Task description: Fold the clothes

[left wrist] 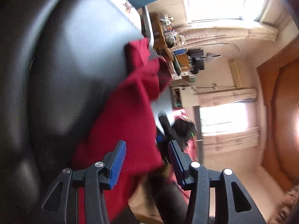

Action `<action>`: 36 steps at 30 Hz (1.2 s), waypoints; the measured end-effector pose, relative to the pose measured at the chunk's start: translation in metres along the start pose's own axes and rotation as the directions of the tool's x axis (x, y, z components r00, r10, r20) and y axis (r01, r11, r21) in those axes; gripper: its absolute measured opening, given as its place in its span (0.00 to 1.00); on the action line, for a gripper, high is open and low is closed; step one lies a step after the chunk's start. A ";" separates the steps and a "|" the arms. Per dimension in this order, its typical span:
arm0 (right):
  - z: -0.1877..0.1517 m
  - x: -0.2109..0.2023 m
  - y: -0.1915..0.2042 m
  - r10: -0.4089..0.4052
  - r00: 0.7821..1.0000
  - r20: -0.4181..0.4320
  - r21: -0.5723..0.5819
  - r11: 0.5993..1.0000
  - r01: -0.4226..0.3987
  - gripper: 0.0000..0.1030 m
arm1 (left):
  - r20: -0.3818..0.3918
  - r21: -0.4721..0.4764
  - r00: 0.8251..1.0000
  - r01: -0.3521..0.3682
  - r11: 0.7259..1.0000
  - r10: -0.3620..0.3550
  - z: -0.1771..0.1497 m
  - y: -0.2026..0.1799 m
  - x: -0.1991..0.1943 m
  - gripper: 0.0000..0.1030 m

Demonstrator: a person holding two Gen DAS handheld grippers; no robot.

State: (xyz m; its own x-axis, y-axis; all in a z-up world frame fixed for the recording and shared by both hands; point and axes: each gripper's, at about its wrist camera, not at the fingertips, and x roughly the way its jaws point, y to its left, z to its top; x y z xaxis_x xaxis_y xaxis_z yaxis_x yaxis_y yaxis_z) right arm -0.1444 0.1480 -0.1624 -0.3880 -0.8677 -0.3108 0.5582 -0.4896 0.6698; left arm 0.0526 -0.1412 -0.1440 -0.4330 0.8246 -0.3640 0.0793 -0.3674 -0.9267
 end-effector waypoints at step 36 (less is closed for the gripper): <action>0.026 -0.027 0.091 -0.012 1.000 -0.019 -0.020 1.000 0.012 1.00 | 0.831 0.207 0.487 -0.718 0.664 0.268 -0.021 -0.138 -0.156 0.06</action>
